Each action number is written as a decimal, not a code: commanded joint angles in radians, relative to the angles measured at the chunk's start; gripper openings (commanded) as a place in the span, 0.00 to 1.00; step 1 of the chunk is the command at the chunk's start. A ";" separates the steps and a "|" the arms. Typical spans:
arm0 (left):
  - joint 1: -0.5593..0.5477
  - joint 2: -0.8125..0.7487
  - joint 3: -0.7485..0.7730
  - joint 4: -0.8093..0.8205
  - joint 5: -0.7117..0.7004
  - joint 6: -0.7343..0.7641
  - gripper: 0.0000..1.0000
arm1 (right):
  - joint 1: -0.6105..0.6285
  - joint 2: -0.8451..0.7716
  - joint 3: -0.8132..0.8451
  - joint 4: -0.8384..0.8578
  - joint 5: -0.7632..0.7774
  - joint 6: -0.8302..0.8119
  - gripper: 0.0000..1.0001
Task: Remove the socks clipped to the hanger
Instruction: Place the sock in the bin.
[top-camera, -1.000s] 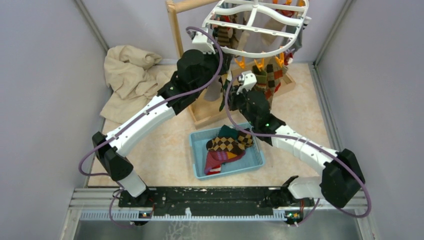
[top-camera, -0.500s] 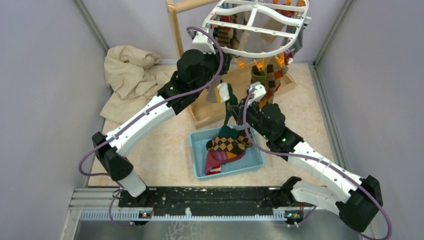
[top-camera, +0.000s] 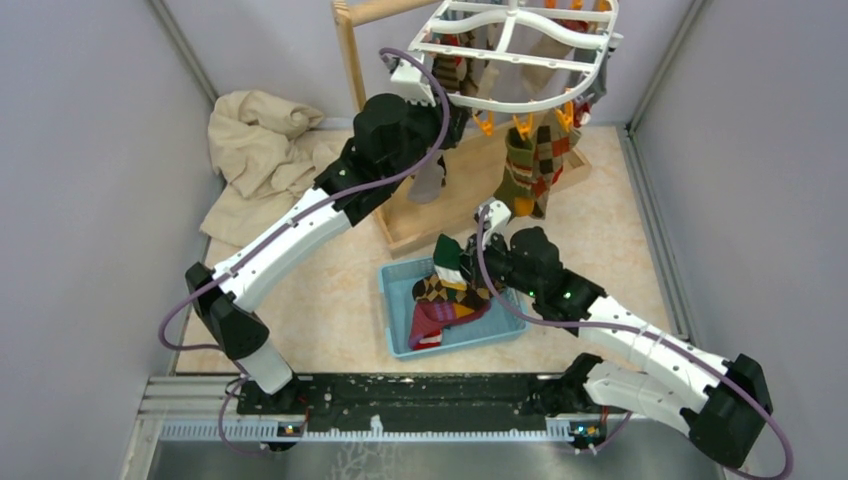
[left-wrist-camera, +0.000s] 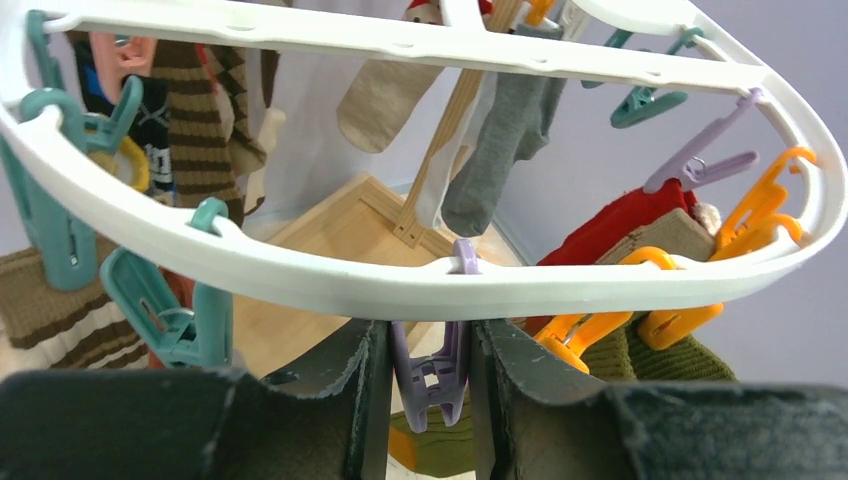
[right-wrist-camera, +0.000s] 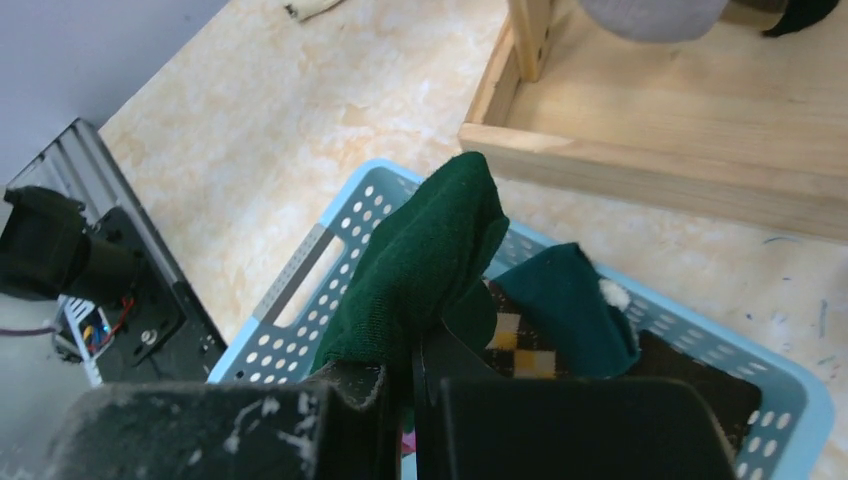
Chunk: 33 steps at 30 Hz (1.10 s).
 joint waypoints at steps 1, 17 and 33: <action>-0.012 0.042 0.052 -0.001 0.096 0.032 0.27 | 0.029 -0.026 -0.021 0.022 -0.041 0.021 0.00; -0.054 0.129 0.165 -0.053 0.239 0.113 0.30 | 0.030 -0.028 -0.036 -0.097 0.105 0.042 0.61; -0.096 0.243 0.303 -0.056 0.357 0.125 0.33 | 0.030 -0.109 -0.017 -0.141 0.211 0.094 0.68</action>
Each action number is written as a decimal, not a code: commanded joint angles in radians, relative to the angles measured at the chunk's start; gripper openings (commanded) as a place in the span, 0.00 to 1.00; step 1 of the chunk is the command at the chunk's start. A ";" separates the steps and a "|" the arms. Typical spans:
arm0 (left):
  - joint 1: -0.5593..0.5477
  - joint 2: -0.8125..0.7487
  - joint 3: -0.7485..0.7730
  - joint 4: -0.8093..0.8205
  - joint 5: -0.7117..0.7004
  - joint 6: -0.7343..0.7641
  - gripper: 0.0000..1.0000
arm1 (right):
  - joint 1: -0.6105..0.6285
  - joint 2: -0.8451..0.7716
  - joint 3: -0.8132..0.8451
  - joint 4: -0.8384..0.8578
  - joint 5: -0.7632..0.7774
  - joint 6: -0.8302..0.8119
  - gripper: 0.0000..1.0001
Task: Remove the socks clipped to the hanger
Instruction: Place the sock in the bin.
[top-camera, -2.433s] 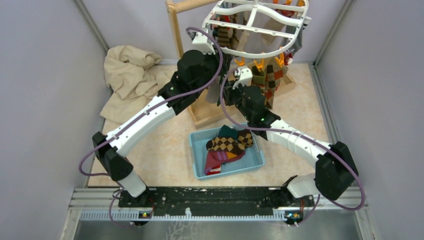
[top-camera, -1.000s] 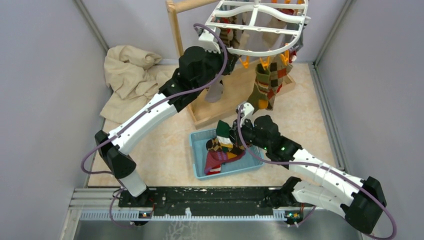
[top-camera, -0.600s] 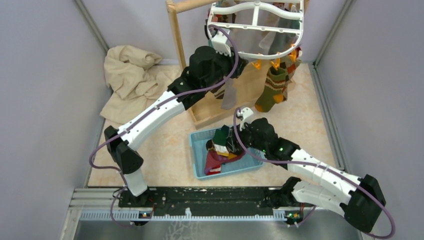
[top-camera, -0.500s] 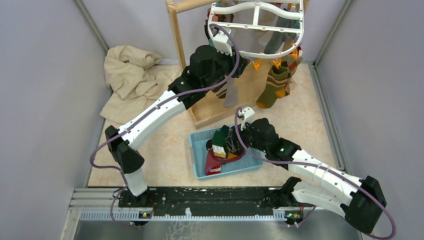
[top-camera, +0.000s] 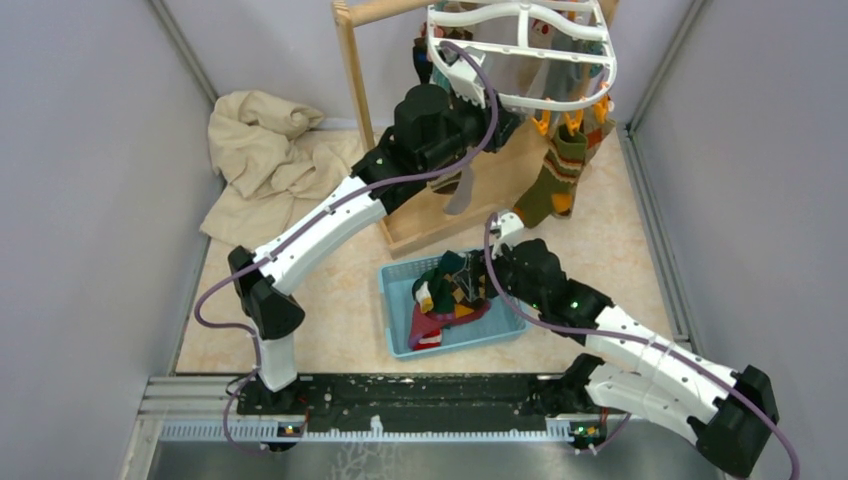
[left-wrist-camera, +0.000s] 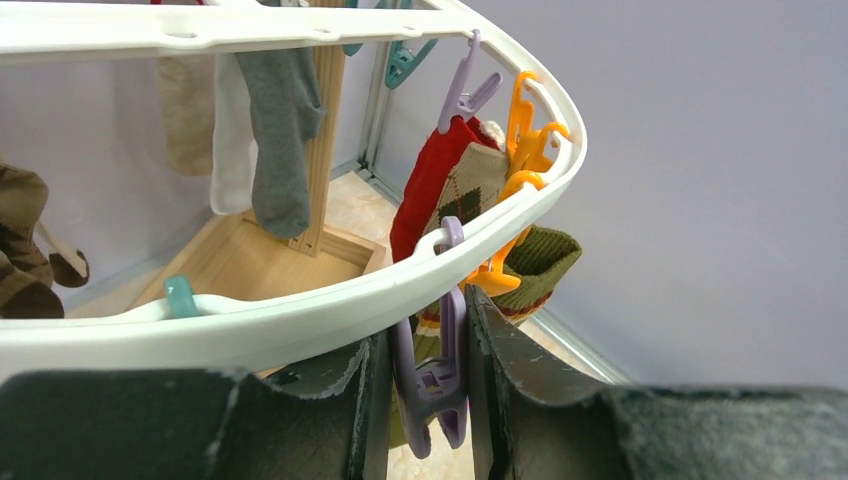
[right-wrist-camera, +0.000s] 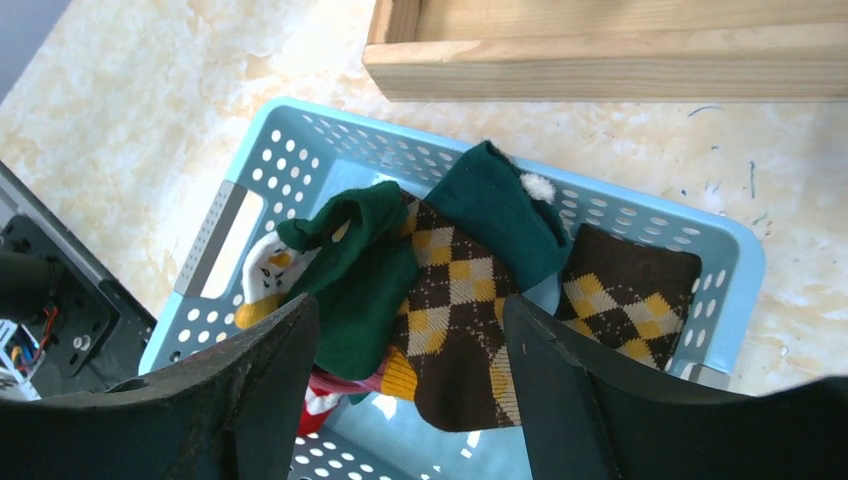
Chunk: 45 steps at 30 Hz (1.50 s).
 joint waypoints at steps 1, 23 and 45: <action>-0.027 0.027 0.019 -0.001 0.119 0.035 0.34 | 0.009 -0.058 0.040 0.012 0.067 0.033 0.68; -0.028 -0.190 -0.242 0.038 0.058 0.093 0.71 | 0.007 0.027 0.138 0.012 0.169 0.059 0.66; 0.049 -0.458 -0.410 -0.085 -0.204 0.062 0.71 | -0.057 0.284 0.439 0.115 0.323 -0.049 0.67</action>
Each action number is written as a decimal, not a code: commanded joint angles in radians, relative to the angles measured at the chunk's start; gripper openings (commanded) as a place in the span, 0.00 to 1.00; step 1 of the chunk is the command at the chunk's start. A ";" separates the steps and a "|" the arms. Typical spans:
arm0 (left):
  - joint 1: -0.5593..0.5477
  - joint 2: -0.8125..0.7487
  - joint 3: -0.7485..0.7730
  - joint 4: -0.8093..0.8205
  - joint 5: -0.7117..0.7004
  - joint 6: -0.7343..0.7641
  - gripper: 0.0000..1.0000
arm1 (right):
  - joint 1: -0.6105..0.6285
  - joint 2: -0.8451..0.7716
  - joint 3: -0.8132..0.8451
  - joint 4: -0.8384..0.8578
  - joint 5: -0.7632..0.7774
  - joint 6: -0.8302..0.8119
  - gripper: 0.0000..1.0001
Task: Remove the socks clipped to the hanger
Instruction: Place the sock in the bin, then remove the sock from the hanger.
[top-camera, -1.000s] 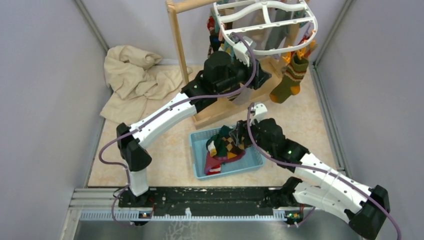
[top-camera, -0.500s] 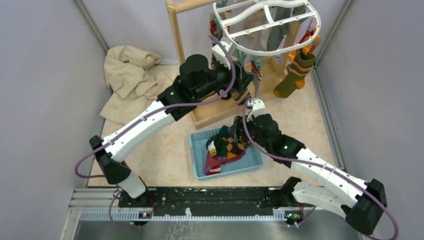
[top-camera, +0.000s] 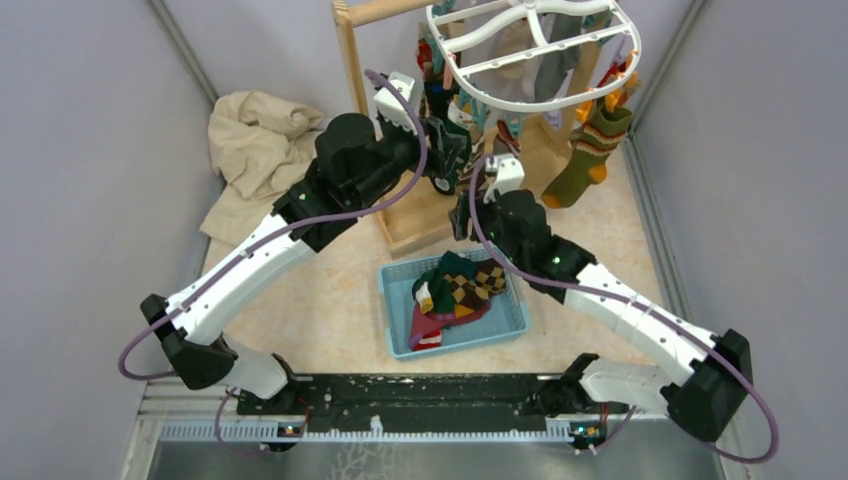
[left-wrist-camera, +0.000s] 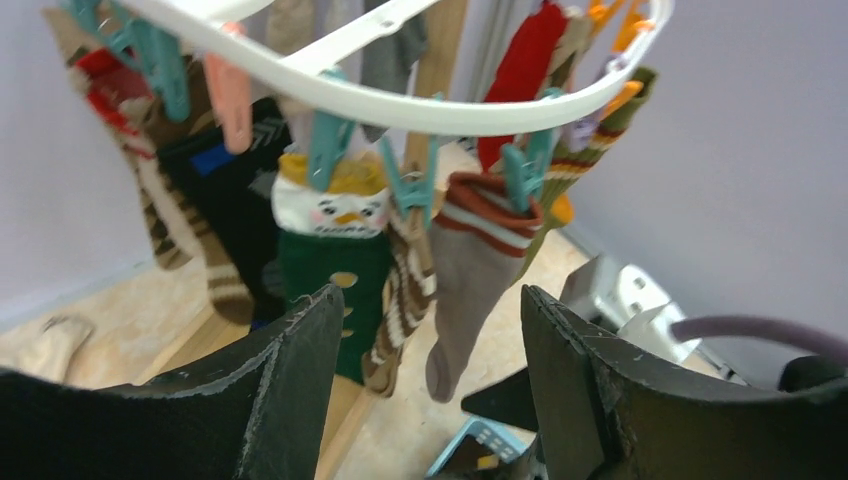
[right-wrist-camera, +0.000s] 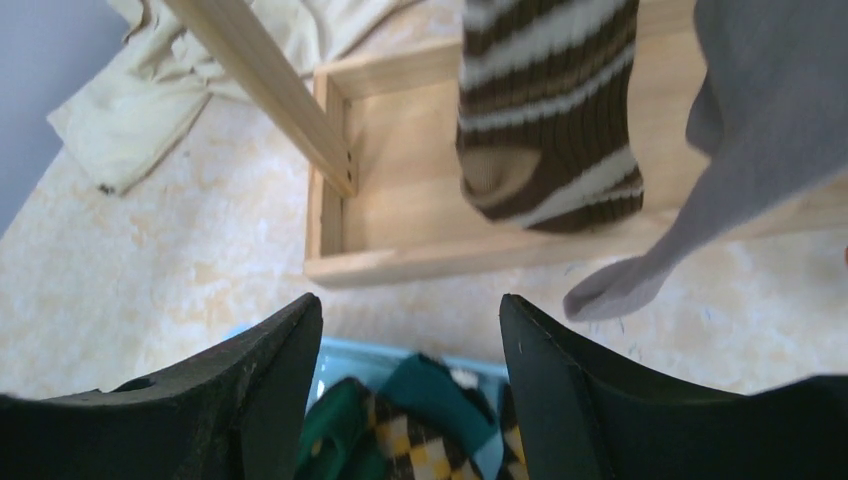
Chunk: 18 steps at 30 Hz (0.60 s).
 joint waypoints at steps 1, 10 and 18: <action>0.040 -0.043 -0.026 -0.040 -0.056 -0.039 0.71 | -0.008 0.097 0.149 0.118 0.129 -0.059 0.68; 0.092 -0.082 -0.066 -0.063 -0.027 -0.058 0.70 | -0.026 0.239 0.302 0.208 0.362 -0.133 0.69; 0.111 -0.068 -0.064 -0.063 0.010 -0.063 0.70 | -0.121 0.289 0.355 0.197 0.378 -0.139 0.44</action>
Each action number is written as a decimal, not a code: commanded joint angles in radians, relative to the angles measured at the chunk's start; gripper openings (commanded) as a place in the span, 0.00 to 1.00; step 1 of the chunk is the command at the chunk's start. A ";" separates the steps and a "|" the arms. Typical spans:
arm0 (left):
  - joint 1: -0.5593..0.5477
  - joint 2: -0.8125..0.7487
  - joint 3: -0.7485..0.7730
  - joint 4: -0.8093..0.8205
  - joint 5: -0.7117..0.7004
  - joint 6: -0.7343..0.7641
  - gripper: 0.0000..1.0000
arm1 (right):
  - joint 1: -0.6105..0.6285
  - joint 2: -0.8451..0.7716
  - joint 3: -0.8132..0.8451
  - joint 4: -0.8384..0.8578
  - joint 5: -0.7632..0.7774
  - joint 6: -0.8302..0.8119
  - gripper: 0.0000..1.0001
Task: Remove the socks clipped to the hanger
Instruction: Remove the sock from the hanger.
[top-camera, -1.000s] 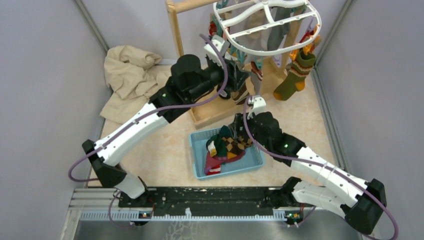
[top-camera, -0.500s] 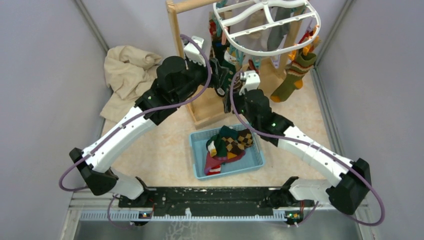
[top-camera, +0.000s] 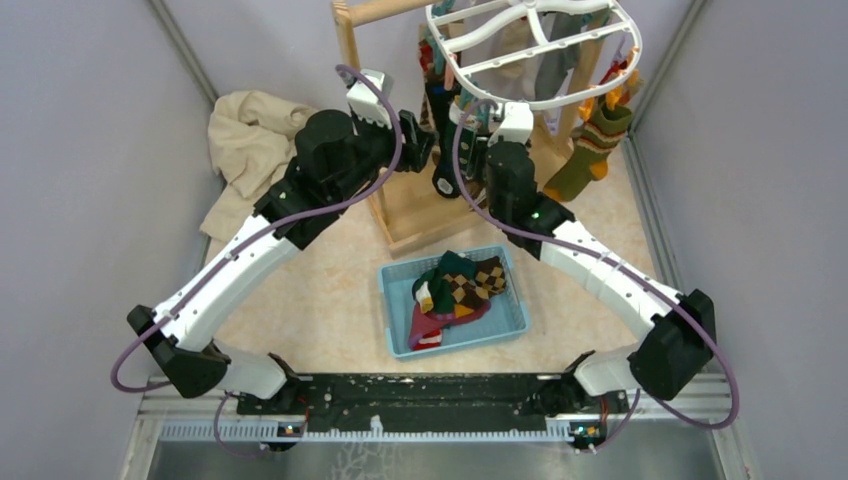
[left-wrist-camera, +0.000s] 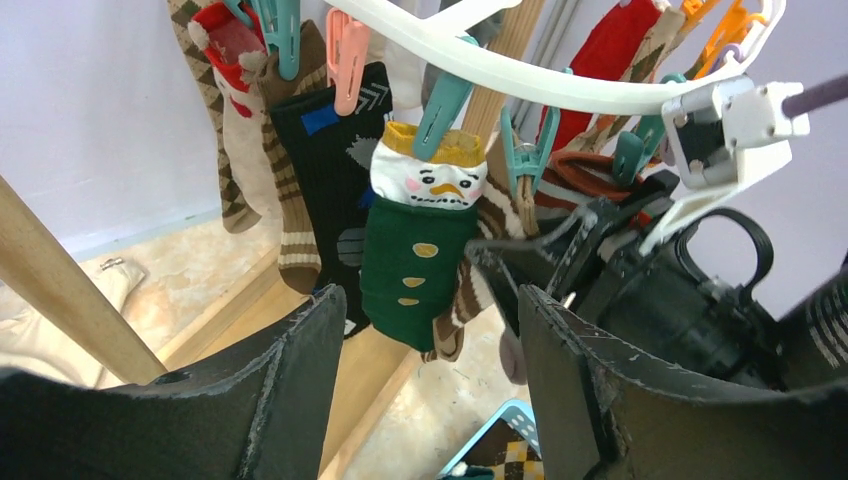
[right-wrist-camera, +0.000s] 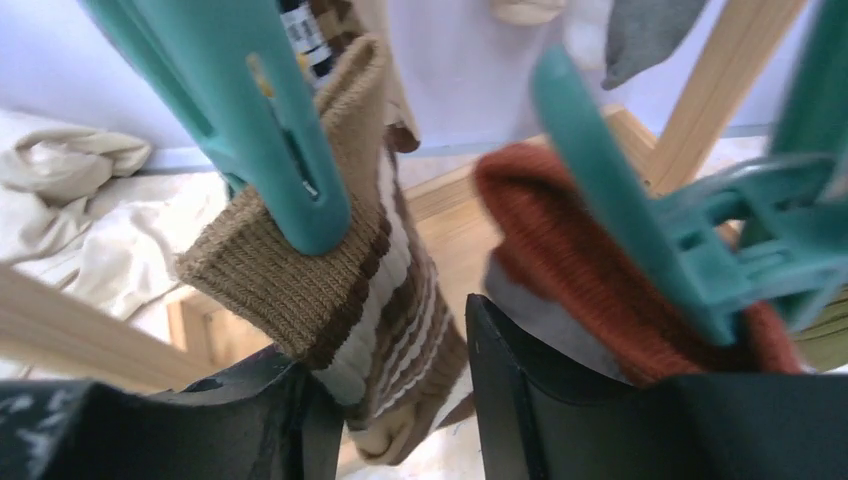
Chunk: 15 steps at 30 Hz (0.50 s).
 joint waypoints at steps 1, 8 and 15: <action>0.011 -0.004 0.001 -0.004 0.032 -0.009 0.70 | -0.060 0.013 0.064 0.037 0.026 -0.018 0.39; 0.016 0.014 0.012 0.000 0.049 -0.009 0.69 | -0.156 -0.008 0.039 0.015 -0.031 0.015 0.09; 0.019 0.044 0.035 0.005 0.087 -0.010 0.69 | -0.246 -0.078 -0.013 0.012 -0.078 0.048 0.09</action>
